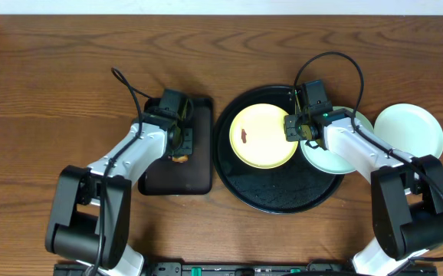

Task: Clean dirty plates on tray and stack at the side
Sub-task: 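Lift the sponge with the left gripper above the small tray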

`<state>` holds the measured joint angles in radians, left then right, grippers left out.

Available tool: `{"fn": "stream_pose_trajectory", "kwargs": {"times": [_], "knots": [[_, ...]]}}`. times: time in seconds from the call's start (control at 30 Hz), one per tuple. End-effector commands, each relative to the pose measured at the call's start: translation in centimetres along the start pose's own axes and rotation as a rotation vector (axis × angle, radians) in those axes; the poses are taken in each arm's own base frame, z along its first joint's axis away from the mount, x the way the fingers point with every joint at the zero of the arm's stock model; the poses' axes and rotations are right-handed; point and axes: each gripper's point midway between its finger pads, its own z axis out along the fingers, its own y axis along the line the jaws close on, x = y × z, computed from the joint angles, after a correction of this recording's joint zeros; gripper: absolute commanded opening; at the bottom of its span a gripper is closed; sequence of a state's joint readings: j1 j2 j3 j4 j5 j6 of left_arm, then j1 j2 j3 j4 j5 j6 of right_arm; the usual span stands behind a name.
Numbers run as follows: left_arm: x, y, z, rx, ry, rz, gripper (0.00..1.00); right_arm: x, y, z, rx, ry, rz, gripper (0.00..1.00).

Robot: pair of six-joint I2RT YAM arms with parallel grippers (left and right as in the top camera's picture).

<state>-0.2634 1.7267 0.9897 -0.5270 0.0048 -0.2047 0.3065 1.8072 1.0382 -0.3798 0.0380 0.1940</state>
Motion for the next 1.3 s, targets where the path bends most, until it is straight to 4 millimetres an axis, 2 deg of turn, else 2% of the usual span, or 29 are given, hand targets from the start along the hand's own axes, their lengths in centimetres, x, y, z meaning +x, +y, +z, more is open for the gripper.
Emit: {"fn": "stream_pose_trajectory", "kwargs": {"times": [0.0,0.13,0.27,0.43,0.57,0.7,1.07,1.27], "knots": [[-3.2,1.4,-3.7,-0.079,-0.110,-0.035,0.07,0.6,0.5,0.4,-0.001,0.014,-0.016,0.08],[-3.8,2.4,-6.0,-0.147,-0.104,-0.032,0.07,0.7,0.5,0.4,-0.001,0.019,-0.028,0.10],[-3.8,2.5,-7.5,-0.157,-0.074,-0.026,0.07,0.7,0.5,0.4,0.000,0.019,-0.028,0.08],[-2.6,2.0,-7.7,-0.122,-0.016,-0.021,0.07,0.6,0.5,0.4,0.000,0.018,-0.028,0.08],[-4.0,2.6,-7.8,-0.148,-0.071,-0.023,0.07,0.5,0.5,0.4,-0.001,0.013,-0.027,0.08],[-4.3,2.5,-8.5,-0.113,-0.062,-0.041,0.07,0.6,0.5,0.4,-0.001,0.014,-0.027,0.10],[-3.0,2.1,-8.8,-0.078,0.012,-0.010,0.07,0.5,0.5,0.4,-0.002,0.011,-0.027,0.11],[-3.0,2.2,-10.7,-0.091,0.064,-0.015,0.07,0.5,0.5,0.4,-0.002,0.011,-0.027,0.10]]}}
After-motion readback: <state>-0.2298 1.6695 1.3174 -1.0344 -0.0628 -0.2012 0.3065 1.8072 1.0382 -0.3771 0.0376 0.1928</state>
